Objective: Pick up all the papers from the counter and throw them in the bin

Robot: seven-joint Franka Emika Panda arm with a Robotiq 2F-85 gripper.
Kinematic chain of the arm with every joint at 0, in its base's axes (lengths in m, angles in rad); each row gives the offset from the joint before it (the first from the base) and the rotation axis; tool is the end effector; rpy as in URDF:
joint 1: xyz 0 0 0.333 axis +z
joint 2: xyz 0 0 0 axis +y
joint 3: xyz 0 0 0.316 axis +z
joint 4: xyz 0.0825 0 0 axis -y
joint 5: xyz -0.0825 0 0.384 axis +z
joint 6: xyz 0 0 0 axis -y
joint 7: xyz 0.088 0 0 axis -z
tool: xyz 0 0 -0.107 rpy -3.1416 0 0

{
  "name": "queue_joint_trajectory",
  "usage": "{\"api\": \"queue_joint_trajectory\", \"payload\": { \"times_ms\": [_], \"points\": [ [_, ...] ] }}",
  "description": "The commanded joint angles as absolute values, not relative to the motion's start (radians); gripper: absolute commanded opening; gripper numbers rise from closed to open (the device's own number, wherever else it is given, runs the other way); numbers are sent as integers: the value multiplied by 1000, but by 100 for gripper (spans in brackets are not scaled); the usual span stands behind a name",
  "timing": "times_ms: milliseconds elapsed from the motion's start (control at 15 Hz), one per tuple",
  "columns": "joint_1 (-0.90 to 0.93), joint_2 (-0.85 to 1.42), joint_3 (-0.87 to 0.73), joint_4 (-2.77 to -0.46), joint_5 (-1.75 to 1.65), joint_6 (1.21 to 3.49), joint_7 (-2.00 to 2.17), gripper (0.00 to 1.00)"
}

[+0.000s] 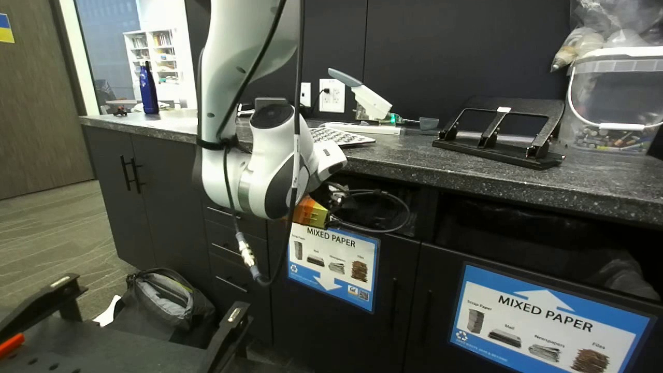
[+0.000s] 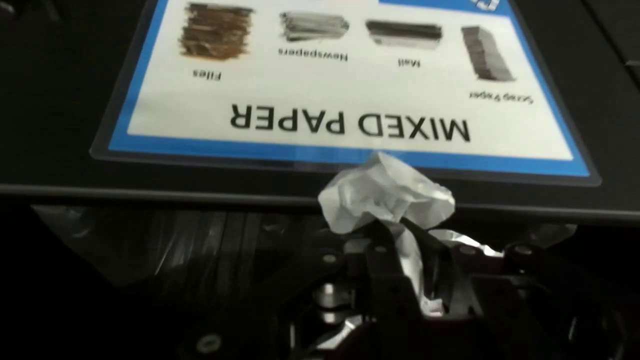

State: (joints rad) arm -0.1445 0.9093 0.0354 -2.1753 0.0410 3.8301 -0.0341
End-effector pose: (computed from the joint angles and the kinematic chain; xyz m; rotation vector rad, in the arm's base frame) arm 0.5376 -0.0644 0.0645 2.8788 -0.2039 1.1258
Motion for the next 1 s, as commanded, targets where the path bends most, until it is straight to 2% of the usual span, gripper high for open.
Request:
{"api": "queue_joint_trajectory", "payload": {
  "times_ms": [0,200,267,400,867,933],
  "points": [
    [-116,1008,-2,-2042,44,3982,4,8],
    [-92,1084,-29,-1946,84,4068,-8,8],
    [-84,1098,-35,-1922,101,4070,-11,33],
    [-70,1123,-49,-1888,129,4066,-20,38],
    [-36,1083,-71,-1905,183,3912,-34,92],
    [-32,1028,-74,-1964,185,3818,-40,98]
  ]
}}
